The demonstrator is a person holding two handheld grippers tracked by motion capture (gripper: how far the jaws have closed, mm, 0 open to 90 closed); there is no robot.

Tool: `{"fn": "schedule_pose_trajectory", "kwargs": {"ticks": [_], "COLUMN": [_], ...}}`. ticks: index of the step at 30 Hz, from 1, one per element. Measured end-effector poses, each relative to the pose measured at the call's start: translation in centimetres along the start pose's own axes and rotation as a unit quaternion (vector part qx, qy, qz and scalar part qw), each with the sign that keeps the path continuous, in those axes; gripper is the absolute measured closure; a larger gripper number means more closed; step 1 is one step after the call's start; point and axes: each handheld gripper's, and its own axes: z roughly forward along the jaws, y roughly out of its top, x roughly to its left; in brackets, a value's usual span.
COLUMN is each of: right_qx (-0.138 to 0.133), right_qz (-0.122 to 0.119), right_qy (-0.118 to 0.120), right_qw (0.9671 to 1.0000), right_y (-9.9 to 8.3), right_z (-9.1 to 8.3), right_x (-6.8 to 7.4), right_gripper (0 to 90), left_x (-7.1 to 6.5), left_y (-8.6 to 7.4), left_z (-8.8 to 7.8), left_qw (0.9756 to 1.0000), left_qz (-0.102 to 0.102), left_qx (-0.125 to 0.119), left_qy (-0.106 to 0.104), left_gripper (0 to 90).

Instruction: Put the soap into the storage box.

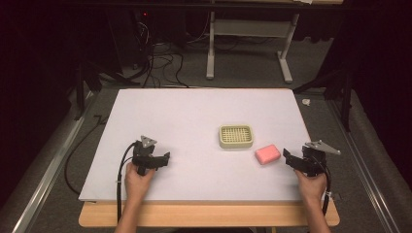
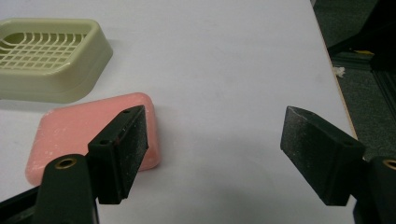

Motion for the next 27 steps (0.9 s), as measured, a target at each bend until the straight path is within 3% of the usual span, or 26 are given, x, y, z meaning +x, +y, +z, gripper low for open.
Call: {"fn": "schedule_pose_trajectory", "kwargs": {"ticks": [27], "right_qx": [-0.015], "right_qz": [-0.030], "right_qy": [0.045], "right_qw": [0.9984], "right_y": [-1.1], "right_z": [-2.2], "right_x": [1.6], "right_gripper": [17.0], "left_x": [0.0], "left_y": [0.0], "left_z": [0.0], "left_qw": [1.0000], "left_qz": [0.000], "left_qx": [0.000], "left_qy": [0.000], "left_gripper": [17.6]}}
